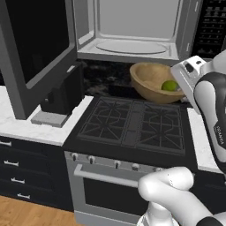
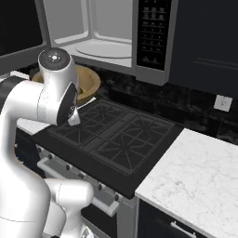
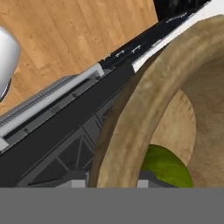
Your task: Pick the lime from the sink and place it in the bowl. Then pick the bowl and place it in the microwave. Then close the microwave door and press the start button.
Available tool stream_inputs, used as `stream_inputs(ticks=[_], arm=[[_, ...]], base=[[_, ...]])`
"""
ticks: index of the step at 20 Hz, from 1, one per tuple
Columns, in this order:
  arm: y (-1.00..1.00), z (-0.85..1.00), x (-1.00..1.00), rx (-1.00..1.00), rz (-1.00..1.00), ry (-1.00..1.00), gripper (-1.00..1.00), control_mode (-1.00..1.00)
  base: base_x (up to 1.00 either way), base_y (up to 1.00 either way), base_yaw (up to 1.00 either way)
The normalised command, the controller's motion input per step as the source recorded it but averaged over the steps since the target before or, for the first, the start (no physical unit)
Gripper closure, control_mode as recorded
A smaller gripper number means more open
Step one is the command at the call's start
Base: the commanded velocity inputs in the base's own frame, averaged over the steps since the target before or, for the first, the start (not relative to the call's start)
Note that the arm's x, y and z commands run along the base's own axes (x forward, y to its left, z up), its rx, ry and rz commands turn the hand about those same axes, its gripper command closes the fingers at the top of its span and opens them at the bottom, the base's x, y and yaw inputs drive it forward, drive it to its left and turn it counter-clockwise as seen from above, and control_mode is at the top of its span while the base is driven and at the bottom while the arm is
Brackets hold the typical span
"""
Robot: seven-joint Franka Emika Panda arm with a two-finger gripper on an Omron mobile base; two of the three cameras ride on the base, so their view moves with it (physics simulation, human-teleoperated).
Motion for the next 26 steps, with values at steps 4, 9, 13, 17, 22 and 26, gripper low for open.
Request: stream_inputs(ticks=[4,9,13,17,22,26], arm=[[0.09,0.32,0.13,-0.01,-0.09,-0.12,1.0,-1.0],[0.24,0.47,0.26,-0.05,-0.18,-0.2,1.0,-1.0],[0.04,0.59,0.21,0.0,-0.15,-0.13,1.0,-1.0],[0.02,0.31,0.35,0.0,-0.08,-0.11,1.0,-1.0],[0.0,0.2,0.68,0.0,-0.02,0.0,1.0,-1.0],[0.05,0.18,0.77,0.0,0.0,0.0,1.0,-1.0]], base=[[0.0,0.0,0.0],[0.0,0.0,0.0],[0.0,0.0,0.0],[0.0,0.0,0.0],[0.0,0.0,0.0],[0.0,0.0,0.0]])
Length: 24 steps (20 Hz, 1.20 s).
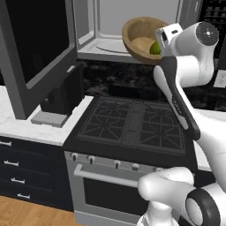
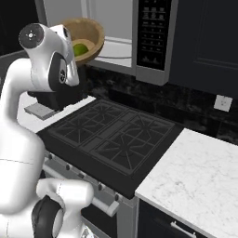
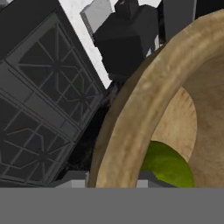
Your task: Pick the lime from the sink and place it in the bowl. Then pick the bowl and place it in the microwave. Then close the microwave door and press the start button.
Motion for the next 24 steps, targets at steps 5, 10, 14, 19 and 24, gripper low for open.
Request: stream_inputs(ticks=[5,10,14,19,24], arm=[[0.08,0.17,0.88,-0.02,-0.02,0.0,1.0,-1.0],[0.0,0.01,0.89,0.0,0.0,0.0,1.0,-1.0],[0.0,0.0,0.83,0.0,0.0,0.0,1.0,-1.0],[0.0,-0.09,0.79,0.0,0.0,0.01,1.0,-1.0],[-0.09,-0.25,0.67,0.0,0.0,0.07,1.0,-1.0]], base=[[0.0,0.0,0.0],[0.0,0.0,0.0],[0.0,0.0,0.0],[0.0,0.0,0.0],[0.0,0.0,0.0]])
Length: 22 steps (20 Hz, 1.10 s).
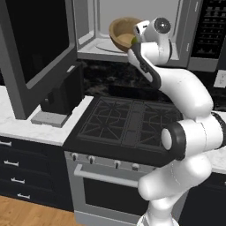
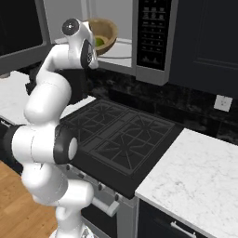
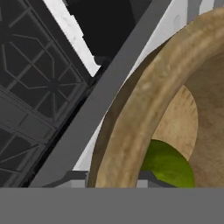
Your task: Pick the lime from the sink and place it in the bowl. Then pick the bowl and place it in the microwave. Then close the microwave door and press the start button.
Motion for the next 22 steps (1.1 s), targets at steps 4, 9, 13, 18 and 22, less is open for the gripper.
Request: stream_inputs(ticks=[4,9,13,18,22], arm=[[-0.08,-0.15,0.6,0.0,0.0,0.02,1.0,-1.0],[-0.04,0.0,0.61,0.0,0.0,0.0,1.0,-1.0],[0.0,-0.17,0.55,0.0,0.0,0.06,1.0,-1.0],[0.0,-0.39,0.47,0.0,0.0,0.07,-1.0,-1.0],[0.0,-0.34,0.13,0.0,0.01,-0.07,-1.0,-1.0]], base=[[0.0,0.0,0.0],[0.0,0.0,0.0],[0.0,0.0,0.0],[0.0,0.0,0.0],[0.0,0.0,0.0]])
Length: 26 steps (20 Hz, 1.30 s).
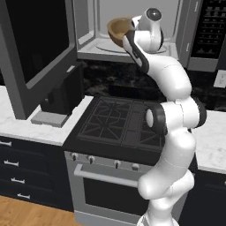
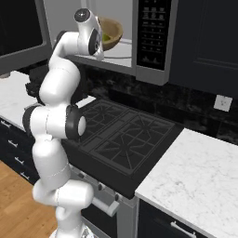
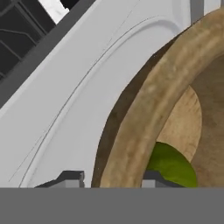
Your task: Pick the lime from the sink and place it in the bowl. Then pick the bowl and place it in the microwave. Then close the microwave door and press the start button.
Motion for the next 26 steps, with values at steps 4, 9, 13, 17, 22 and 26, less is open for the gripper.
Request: stream_inputs(ticks=[4,9,13,17,22,26], arm=[[0.0,-0.48,-0.05,0.0,0.04,-0.24,-1.0,-1.0],[0.0,-0.67,-0.28,0.0,0.03,-0.46,-1.0,-1.0],[0.04,0.15,-0.54,0.0,0.0,-0.32,-1.0,-1.0],[0.05,0.15,-0.68,0.0,0.0,-0.1,-1.0,-1.0],[0.0,0.28,-0.9,0.04,0.0,-0.02,-1.0,-1.0],[0.01,0.24,-1.0,0.03,0.0,0.0,-1.0,-1.0]], base=[[0.0,0.0,0.0],[0.0,0.0,0.0],[0.0,0.0,0.0],[0.0,0.0,0.0],[0.0,0.0,0.0],[0.0,0.0,0.0]])
